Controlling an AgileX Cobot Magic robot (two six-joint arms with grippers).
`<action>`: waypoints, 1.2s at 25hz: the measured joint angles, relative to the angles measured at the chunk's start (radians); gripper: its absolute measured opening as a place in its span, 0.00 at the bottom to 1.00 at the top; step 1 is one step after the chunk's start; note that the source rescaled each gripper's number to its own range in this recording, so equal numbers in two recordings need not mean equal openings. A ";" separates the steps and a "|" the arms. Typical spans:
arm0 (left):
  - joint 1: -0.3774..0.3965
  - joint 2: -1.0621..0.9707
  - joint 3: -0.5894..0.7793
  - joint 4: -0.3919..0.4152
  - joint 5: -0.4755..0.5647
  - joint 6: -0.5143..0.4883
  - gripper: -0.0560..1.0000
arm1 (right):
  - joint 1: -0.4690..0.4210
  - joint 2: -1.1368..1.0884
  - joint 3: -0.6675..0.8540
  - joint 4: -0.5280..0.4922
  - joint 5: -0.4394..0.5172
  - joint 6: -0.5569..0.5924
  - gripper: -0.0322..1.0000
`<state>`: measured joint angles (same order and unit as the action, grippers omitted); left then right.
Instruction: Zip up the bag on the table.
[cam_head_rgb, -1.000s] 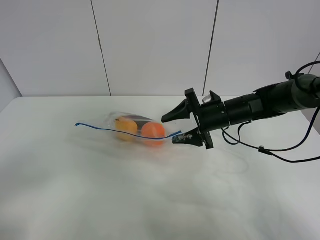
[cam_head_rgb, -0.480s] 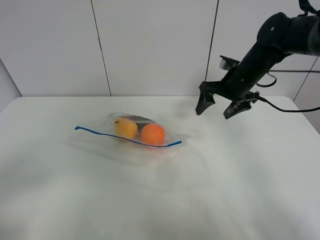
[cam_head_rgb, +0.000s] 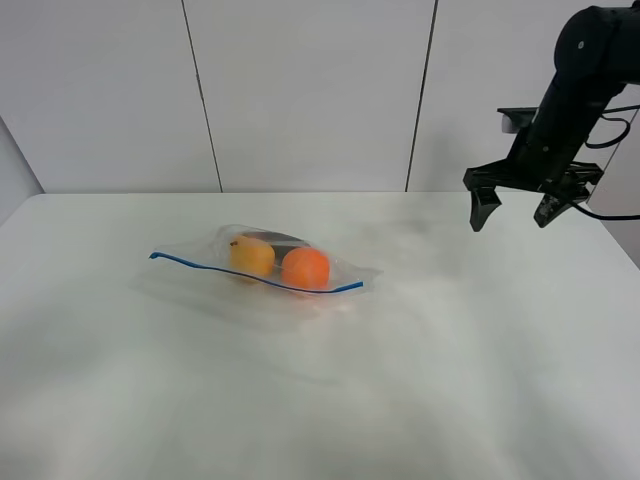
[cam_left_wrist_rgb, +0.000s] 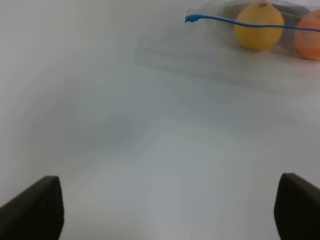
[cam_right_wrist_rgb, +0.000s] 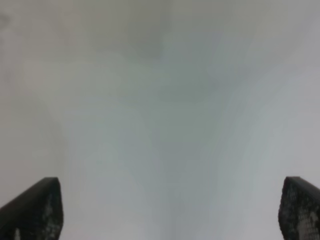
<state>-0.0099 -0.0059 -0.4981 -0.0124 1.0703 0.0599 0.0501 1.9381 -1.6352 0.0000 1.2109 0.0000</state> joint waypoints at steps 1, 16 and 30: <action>0.000 0.000 0.000 0.000 0.000 0.000 0.99 | -0.012 -0.003 0.000 0.000 0.000 0.000 1.00; 0.000 0.000 0.000 0.000 0.000 0.000 0.99 | -0.030 -0.382 0.391 0.012 0.002 -0.018 1.00; 0.000 0.000 0.000 0.000 0.000 0.000 0.99 | -0.030 -1.237 1.094 0.017 -0.182 -0.018 1.00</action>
<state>-0.0099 -0.0059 -0.4981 -0.0124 1.0703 0.0599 0.0200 0.7007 -0.5408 0.0169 1.0288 -0.0177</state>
